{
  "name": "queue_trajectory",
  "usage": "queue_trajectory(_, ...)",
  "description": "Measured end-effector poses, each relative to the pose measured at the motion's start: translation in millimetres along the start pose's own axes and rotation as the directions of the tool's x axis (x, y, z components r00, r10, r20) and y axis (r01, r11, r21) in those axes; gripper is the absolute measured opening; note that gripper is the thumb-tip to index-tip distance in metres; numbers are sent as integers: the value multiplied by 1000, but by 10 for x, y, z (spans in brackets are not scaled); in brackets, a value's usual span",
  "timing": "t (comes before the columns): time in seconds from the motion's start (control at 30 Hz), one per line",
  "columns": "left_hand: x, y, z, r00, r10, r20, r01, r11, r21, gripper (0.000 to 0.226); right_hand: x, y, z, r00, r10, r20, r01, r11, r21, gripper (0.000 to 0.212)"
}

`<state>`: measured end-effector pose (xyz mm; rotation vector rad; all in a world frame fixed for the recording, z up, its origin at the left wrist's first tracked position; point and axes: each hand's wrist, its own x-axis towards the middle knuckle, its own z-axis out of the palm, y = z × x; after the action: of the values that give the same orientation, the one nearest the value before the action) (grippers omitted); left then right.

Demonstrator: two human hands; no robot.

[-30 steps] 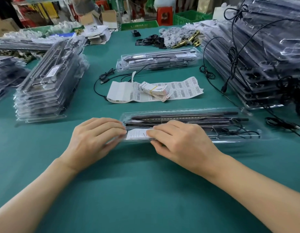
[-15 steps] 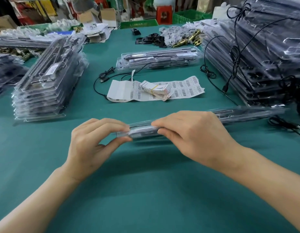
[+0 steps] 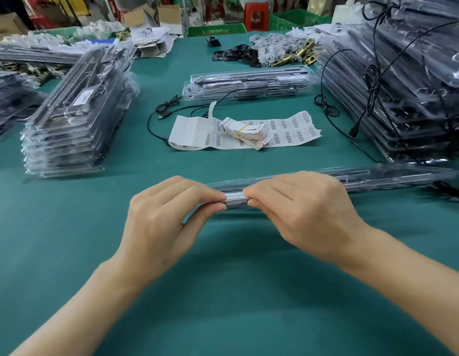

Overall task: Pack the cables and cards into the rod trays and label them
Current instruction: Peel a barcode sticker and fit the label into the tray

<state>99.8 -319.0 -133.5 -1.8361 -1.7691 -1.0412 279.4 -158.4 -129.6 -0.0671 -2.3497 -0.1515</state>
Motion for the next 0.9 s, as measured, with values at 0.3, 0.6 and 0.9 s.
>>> queue_trajectory(0.3,-5,-112,-48,998,49,50,-45,995,-84,16,-18,34,-27,999,-16,-41,17,999,35,19)
queue_trajectory(0.6,-135,-303,-89,989,-112,100,129,974,-184,15,3,69,-68,999,12,-32,-9,995,100,19)
queue_trajectory(0.9,-153,-240,-10,993,-110,30,114,982,-153,16,76,101,-113,998,58,18,-60,988,141,22)
